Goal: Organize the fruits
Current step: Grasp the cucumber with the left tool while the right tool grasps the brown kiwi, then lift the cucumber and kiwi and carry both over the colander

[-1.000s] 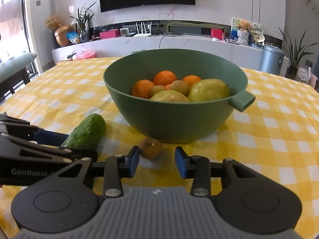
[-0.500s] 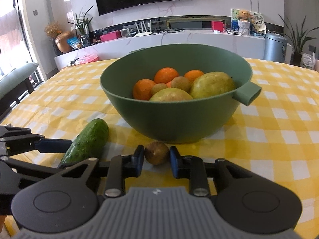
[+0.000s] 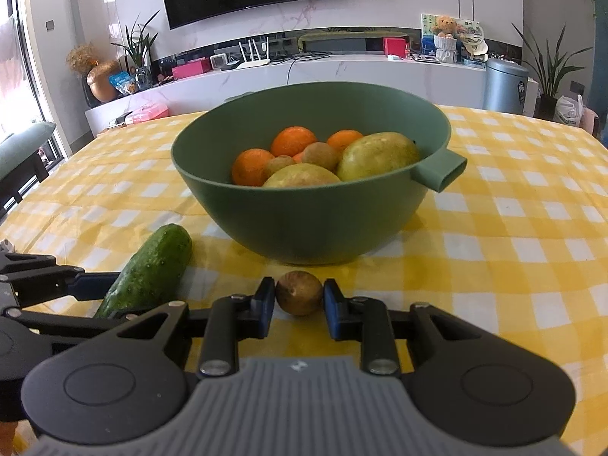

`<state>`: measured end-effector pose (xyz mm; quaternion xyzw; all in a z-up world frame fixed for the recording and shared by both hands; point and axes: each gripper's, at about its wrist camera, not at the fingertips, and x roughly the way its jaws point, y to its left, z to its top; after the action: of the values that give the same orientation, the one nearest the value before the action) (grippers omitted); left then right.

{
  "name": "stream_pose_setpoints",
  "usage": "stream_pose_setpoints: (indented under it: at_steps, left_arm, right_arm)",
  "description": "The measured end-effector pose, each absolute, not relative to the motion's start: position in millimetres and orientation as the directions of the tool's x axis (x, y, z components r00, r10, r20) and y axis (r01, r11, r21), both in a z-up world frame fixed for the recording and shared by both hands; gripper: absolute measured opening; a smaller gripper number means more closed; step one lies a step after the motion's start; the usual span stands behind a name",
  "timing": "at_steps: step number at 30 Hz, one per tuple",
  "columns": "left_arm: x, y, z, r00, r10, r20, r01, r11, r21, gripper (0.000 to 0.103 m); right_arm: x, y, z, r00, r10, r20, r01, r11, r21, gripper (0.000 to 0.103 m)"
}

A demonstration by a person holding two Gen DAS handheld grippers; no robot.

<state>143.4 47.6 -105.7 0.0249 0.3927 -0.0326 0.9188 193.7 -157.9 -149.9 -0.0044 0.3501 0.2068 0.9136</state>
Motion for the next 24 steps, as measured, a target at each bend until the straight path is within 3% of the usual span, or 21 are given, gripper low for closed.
stream_pose_setpoints:
  at_steps: [24]
  left_arm:
    - [117.7, 56.9, -65.3, 0.778, -0.093, -0.621, 0.023, 0.993, -0.119, 0.041]
  right_arm:
    - [159.7, -168.4, -123.9, 0.716, 0.408, -0.566, -0.417, 0.901, 0.122, 0.024]
